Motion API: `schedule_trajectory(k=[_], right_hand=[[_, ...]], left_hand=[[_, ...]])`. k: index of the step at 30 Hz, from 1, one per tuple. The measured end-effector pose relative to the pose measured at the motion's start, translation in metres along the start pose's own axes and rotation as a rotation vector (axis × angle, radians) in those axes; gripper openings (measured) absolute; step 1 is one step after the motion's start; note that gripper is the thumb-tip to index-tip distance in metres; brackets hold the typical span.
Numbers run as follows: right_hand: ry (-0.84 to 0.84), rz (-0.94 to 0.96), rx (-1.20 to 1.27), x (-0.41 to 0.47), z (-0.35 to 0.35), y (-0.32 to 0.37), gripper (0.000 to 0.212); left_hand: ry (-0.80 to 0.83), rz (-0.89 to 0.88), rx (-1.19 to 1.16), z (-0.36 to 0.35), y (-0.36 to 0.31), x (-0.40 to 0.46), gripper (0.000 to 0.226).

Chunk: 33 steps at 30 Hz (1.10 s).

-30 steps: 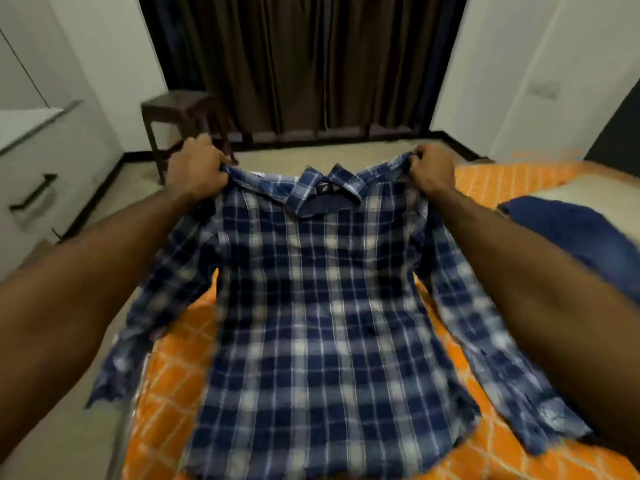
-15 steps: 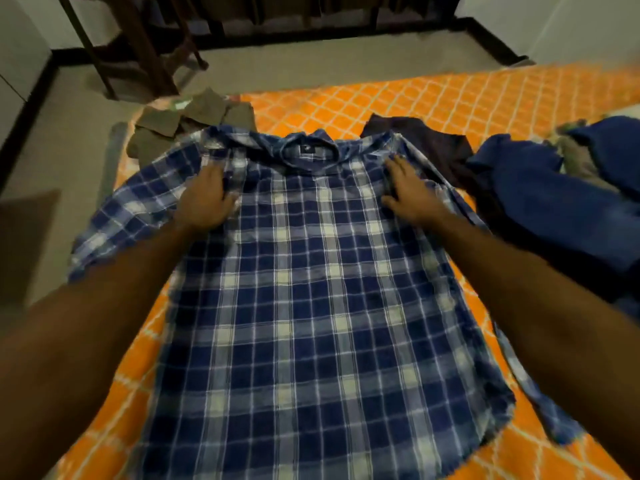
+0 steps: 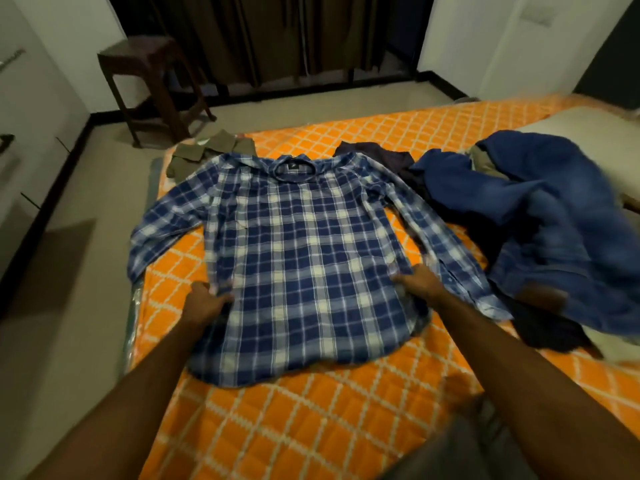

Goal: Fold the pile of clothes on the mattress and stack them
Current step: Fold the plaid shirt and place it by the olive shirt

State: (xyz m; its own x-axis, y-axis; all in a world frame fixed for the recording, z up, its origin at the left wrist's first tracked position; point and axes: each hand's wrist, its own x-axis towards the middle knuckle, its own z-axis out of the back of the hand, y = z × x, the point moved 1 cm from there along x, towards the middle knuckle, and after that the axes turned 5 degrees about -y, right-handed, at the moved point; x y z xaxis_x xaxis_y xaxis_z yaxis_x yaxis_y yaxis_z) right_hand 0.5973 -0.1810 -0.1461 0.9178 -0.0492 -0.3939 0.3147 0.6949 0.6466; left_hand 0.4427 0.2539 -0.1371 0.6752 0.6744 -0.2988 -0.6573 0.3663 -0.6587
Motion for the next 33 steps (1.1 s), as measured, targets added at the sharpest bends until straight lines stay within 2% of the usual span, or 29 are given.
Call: schedule_trajectory(k=[2, 4, 8, 11, 14, 16, 19, 23, 26, 27, 29, 31, 33], right_hand=[[0.059, -0.033, 0.112, -0.025, 0.0, -0.011, 0.028], [0.03, -0.033, 0.256, -0.043, 0.001, -0.019, 0.024], [-0.087, -0.011, 0.34, -0.073, 0.019, -0.032, 0.014], [-0.1, -0.033, 0.354, -0.086, 0.03, -0.044, 0.012], [-0.084, -0.075, 0.396, -0.093, 0.039, -0.052, 0.007], [-0.084, -0.082, 0.386, -0.096, 0.043, -0.055, 0.014], [-0.093, -0.09, 0.35, -0.097, 0.042, -0.06, 0.02], [-0.088, -0.13, 0.233, -0.094, 0.039, -0.066, 0.019], [0.028, -0.142, 0.128, -0.103, 0.043, -0.063, 0.009], [0.062, -0.165, 0.107, -0.106, 0.046, -0.064, 0.007], [0.144, -0.189, 0.027, -0.112, 0.054, -0.064, 0.016], [0.224, -0.216, -0.037, -0.115, 0.062, -0.066, 0.025], [0.327, -0.267, -0.099, -0.122, 0.069, -0.069, 0.022]], left_hand=[[0.048, 0.024, -0.064, 0.003, 0.016, -0.028, 0.045], [0.033, 0.036, -0.16, 0.005, 0.031, -0.051, 0.02], [-0.062, 0.068, -0.273, 0.02, 0.049, -0.071, 0.026], [-0.035, 0.088, -0.316, 0.033, 0.056, -0.087, 0.036], [-0.031, 0.089, -0.321, 0.047, 0.058, -0.105, 0.026], [-0.03, 0.055, -0.293, 0.051, 0.059, -0.107, 0.021], [-0.042, 0.024, -0.214, 0.051, 0.062, -0.112, 0.022], [-0.019, -0.275, 0.059, 0.051, 0.062, -0.128, 0.021], [0.053, -0.384, 0.22, 0.056, 0.065, -0.132, 0.033], [0.075, -0.406, 0.3, 0.058, 0.067, -0.13, 0.037], [0.164, -0.425, 0.472, 0.061, 0.07, -0.127, 0.037], [0.286, -0.377, 0.538, 0.063, 0.069, -0.123, 0.026], [0.395, -0.336, 0.605, 0.066, 0.066, -0.121, 0.015]])
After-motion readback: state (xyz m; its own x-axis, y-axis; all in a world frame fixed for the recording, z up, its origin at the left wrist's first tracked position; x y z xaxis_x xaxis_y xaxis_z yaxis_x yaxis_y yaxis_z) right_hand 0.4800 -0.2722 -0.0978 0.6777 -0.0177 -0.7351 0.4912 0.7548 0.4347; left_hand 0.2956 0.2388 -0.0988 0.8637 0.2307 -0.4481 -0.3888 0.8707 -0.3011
